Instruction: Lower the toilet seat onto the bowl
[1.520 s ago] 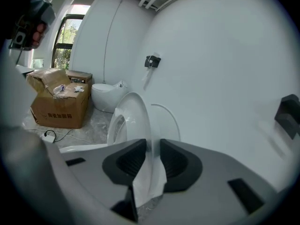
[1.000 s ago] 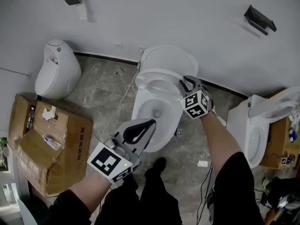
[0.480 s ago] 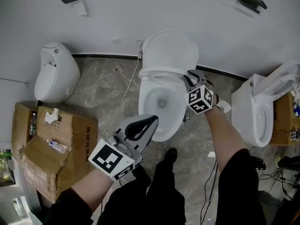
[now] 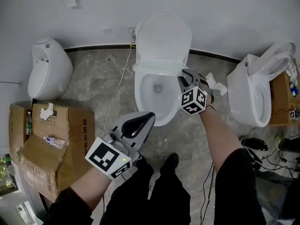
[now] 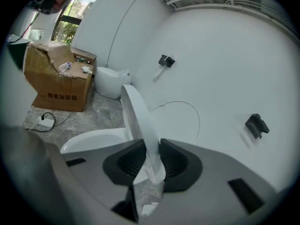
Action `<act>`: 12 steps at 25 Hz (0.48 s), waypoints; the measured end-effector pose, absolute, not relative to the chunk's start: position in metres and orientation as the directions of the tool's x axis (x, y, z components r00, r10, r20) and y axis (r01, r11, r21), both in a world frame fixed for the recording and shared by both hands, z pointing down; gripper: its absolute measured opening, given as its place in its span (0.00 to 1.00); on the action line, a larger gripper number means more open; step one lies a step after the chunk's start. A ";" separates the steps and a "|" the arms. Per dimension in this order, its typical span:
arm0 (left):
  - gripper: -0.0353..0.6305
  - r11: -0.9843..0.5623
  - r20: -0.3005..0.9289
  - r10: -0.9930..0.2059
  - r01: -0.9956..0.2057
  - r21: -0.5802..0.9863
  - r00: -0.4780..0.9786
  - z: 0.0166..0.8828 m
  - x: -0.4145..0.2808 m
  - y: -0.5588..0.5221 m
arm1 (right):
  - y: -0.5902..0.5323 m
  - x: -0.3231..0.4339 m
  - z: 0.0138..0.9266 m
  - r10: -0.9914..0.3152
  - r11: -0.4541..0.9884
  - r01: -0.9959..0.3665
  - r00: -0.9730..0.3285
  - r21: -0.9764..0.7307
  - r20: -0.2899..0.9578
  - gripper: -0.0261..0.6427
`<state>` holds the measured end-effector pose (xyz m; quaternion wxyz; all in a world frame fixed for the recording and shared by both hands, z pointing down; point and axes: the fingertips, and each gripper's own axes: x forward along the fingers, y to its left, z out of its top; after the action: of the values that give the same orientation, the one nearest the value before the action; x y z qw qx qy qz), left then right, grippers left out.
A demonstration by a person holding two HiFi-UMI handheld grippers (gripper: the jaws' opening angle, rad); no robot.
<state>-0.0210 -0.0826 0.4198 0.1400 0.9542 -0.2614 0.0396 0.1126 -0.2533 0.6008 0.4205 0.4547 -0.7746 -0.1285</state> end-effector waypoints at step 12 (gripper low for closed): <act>0.07 -0.743 0.176 -0.576 -0.600 0.297 0.799 0.449 0.008 -0.029 | -0.200 0.107 0.639 -0.819 0.565 -0.532 -0.268 0.631 0.507 0.19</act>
<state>0.0080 -0.0291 0.4494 0.1713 0.9327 -0.3152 0.0362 0.1073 -0.2001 0.6388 0.4213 0.4344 -0.7777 -0.1704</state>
